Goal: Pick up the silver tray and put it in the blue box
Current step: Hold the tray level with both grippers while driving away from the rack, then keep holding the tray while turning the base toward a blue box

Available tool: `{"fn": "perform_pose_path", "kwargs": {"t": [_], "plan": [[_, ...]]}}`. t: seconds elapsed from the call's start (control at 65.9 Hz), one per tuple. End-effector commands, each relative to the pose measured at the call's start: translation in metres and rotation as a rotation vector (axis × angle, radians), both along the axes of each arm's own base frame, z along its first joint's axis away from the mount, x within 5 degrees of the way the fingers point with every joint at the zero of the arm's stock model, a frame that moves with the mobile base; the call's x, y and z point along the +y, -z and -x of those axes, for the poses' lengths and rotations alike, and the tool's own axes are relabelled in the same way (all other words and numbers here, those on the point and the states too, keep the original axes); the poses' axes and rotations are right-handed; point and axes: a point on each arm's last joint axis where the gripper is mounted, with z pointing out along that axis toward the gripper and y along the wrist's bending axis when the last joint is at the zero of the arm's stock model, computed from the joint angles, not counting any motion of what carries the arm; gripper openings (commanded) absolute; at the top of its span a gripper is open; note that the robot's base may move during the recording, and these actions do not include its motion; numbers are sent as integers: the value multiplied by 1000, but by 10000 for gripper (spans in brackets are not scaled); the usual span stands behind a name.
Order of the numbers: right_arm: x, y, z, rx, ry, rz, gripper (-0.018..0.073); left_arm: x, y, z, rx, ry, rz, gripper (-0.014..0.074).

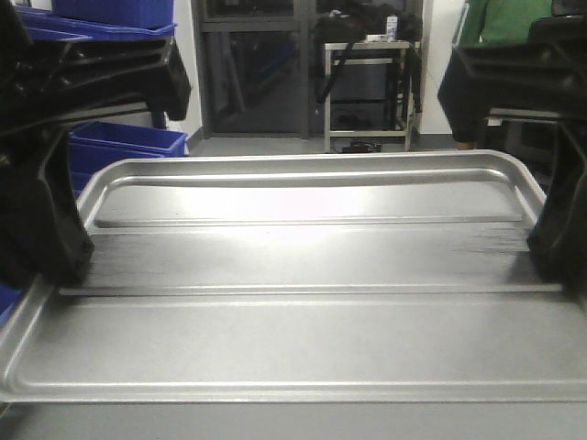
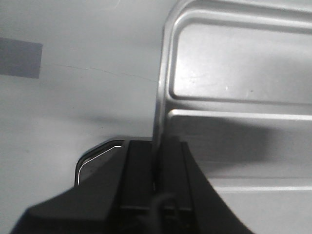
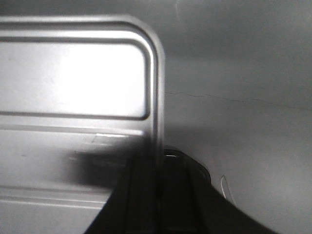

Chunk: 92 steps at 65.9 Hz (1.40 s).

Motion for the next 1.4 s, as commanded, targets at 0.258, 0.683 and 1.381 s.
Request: {"fn": "perform_pose_path", "kwargs": {"t": [0.258, 0.683, 1.381], "plan": [[-1, -13, -2, -64, -18, -20, 51, 0, -13, 0, -42, 2, 50, -104], [-1, -13, -2, -63, -18, -18, 51, 0, -13, 0, -42, 2, 50, -104], [-2, -12, -3, -64, -15, -13, 51, 1, -14, -1, -49, 1, 46, -104]]}}
